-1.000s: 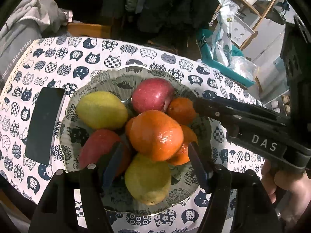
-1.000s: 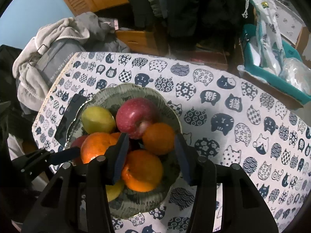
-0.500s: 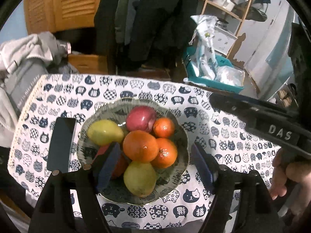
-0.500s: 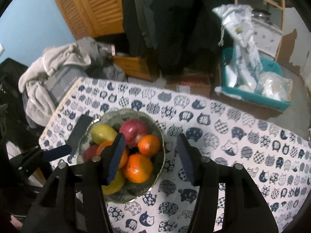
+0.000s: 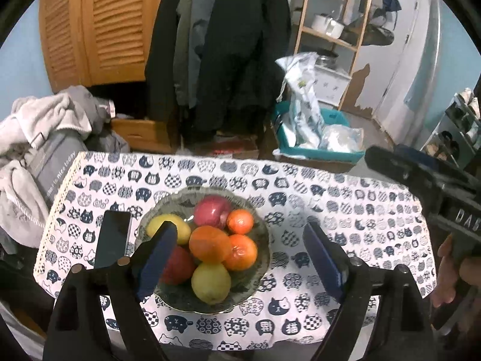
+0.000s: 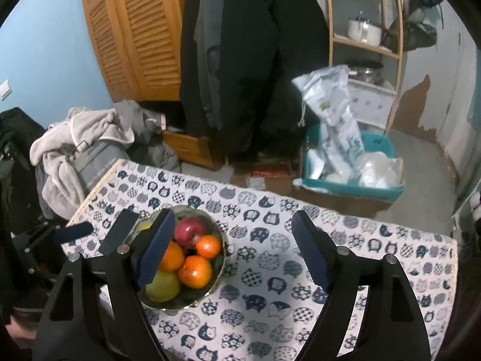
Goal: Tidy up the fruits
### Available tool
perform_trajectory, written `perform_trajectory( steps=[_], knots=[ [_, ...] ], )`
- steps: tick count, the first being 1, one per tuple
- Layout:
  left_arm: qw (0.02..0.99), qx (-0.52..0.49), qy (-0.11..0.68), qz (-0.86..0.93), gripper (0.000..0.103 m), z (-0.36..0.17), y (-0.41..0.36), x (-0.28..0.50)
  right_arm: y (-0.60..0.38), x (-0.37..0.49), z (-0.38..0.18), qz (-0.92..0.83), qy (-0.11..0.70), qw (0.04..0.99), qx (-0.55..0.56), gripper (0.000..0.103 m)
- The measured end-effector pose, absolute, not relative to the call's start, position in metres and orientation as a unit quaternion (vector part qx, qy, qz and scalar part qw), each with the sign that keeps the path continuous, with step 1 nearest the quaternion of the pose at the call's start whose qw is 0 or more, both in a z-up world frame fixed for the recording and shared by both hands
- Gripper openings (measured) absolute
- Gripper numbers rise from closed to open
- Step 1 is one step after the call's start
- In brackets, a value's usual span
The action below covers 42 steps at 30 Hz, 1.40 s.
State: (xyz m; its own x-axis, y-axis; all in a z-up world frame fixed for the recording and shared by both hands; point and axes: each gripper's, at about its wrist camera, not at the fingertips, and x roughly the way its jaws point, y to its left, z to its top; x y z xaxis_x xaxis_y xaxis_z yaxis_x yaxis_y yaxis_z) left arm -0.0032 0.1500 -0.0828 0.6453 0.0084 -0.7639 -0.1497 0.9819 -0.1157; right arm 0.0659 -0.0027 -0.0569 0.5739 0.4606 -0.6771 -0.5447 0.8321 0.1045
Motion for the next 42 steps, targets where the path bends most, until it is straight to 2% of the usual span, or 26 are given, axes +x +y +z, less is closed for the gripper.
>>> perform_trajectory(
  steps=[18,27,42],
  knots=[
    [0.930,-0.061,0.360,0.043,0.096,-0.032,0.120,-0.024,-0.068,0.026,-0.010,0.275,0.307,0.910,-0.048,0.081],
    [0.932,-0.049,0.357,0.044,0.099,-0.027,0.110,-0.025,-0.086,0.024,-0.010,0.268,0.305,0.913,-0.045,0.081],
    [0.930,-0.027,0.364,0.053,0.099,-0.030,0.101,-0.020,-0.093,0.026,-0.019,0.262,0.320,0.909,-0.047,0.081]
  ],
)
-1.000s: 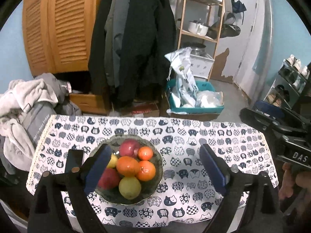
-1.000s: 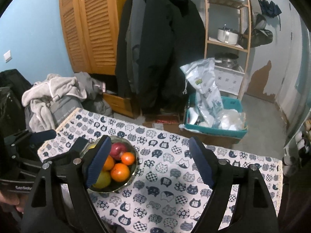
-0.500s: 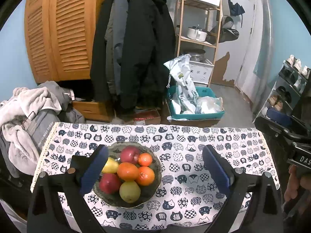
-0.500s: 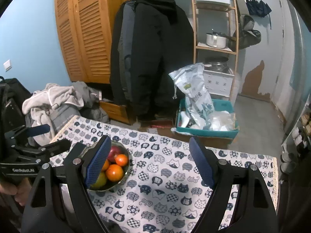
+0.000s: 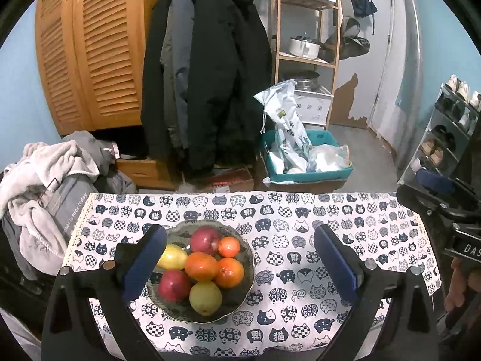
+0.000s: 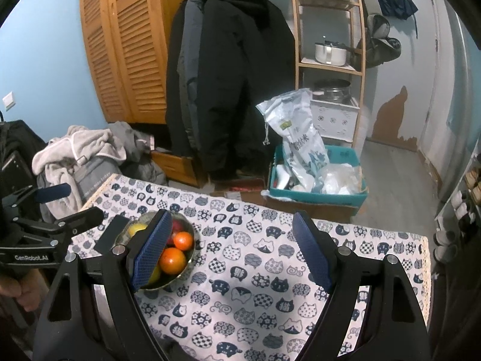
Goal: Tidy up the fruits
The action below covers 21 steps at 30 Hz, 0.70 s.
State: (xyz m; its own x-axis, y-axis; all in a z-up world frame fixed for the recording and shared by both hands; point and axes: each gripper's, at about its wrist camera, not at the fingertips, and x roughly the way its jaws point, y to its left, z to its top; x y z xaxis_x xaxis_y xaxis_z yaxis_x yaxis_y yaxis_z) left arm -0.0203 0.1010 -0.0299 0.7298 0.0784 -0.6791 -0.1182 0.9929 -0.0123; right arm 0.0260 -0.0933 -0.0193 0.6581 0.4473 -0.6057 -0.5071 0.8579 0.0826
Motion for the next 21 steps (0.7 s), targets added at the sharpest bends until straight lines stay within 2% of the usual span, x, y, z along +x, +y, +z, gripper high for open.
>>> perform_trajectory(
  steps=[21],
  knots=[
    [0.931,-0.032,0.359,0.057,0.100,-0.0273,0.1017,-0.0244,-0.0960,0.0260,-0.0223,0.262,0.321,0.909,-0.046,0.081]
  ],
)
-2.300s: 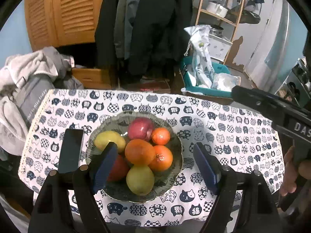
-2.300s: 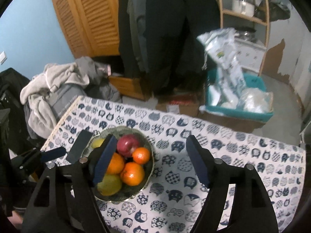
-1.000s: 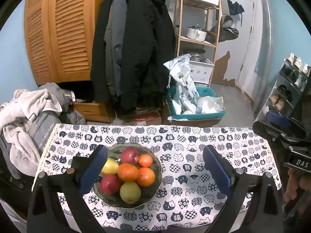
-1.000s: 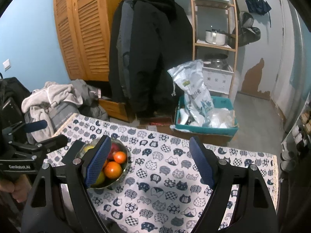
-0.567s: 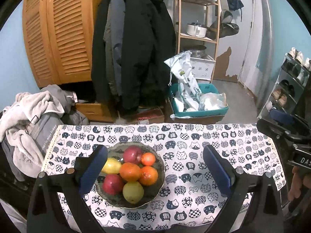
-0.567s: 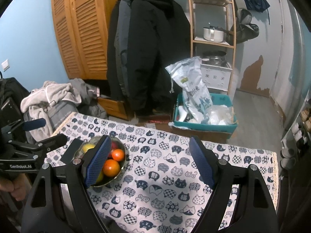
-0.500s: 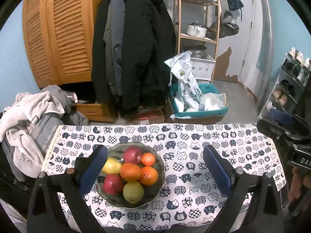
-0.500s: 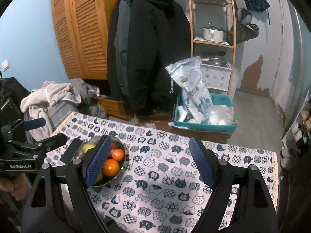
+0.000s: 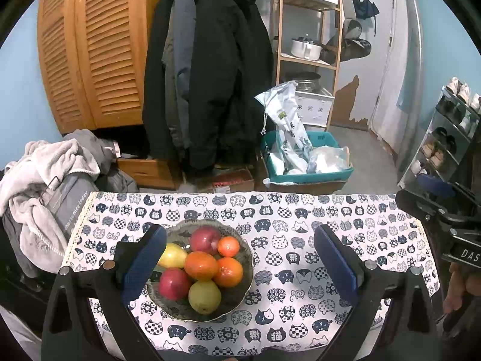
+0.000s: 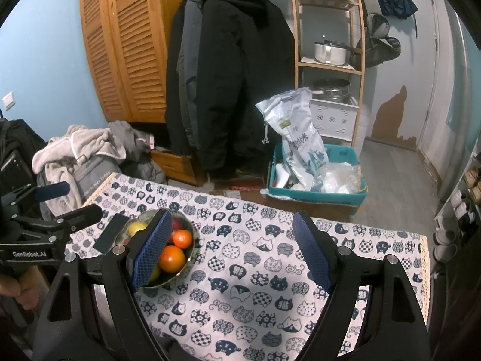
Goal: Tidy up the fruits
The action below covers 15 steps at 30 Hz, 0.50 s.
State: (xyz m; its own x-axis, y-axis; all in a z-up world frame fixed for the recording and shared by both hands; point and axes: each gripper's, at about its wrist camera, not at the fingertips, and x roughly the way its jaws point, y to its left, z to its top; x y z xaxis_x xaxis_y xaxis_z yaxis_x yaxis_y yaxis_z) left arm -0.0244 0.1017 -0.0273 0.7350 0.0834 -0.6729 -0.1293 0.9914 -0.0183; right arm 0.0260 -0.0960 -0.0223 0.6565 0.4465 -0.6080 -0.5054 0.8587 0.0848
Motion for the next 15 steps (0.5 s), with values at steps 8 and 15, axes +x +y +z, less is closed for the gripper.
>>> perform_trajectory(
  steps=[8,15],
  knots=[
    [0.930,-0.034,0.360,0.071,0.102,-0.0279,0.1024,-0.0247,-0.0965,0.0261,-0.0225,0.262,0.321,0.909,-0.045,0.081],
    [0.927,-0.028,0.368,0.067,0.102,-0.0301,0.0983,-0.0244,-0.0962,0.0264,-0.0221,0.262,0.321,0.909,-0.045,0.081]
  ],
)
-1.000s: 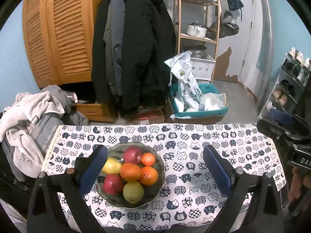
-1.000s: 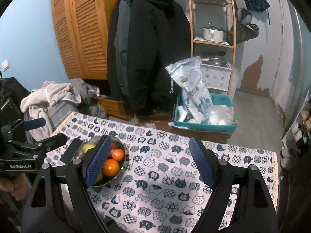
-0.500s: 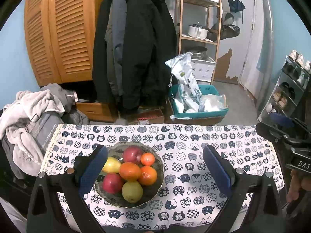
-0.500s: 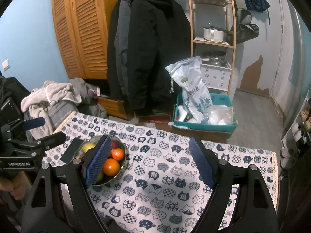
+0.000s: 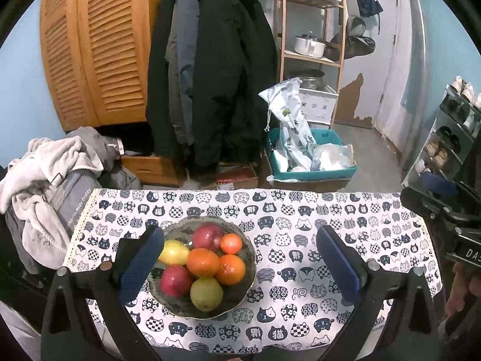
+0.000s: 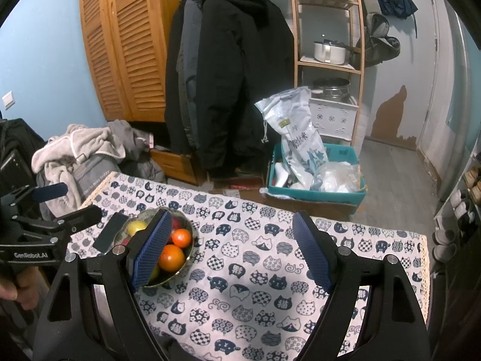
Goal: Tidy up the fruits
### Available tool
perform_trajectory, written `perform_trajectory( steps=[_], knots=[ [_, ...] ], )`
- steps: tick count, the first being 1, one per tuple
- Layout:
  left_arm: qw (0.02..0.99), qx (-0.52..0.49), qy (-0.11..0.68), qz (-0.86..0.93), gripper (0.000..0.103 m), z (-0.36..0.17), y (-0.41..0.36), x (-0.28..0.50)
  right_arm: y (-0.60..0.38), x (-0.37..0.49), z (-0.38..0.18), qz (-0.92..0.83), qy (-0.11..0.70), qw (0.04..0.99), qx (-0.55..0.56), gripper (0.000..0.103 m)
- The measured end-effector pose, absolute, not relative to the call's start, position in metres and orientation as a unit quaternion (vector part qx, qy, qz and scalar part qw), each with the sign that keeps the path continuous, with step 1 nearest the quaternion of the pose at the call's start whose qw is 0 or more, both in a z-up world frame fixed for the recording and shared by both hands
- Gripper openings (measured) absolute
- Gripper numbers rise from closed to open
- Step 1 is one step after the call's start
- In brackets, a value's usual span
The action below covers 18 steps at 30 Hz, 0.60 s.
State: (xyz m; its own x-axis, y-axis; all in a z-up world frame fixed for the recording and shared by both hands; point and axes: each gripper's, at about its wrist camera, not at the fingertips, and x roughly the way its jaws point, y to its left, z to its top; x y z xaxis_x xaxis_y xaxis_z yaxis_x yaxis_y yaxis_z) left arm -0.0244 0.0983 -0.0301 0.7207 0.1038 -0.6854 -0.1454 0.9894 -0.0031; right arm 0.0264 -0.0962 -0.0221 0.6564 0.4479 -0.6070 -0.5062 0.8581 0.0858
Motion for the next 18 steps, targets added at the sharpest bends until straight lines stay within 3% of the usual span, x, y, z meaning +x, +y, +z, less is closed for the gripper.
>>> perform_trajectory(
  steps=[18],
  knots=[
    [0.926,-0.022,0.371,0.060,0.102,-0.0301,0.0929,-0.0235,-0.0997,0.0246,-0.0265,0.262,0.325,0.907,-0.047,0.081]
  ],
)
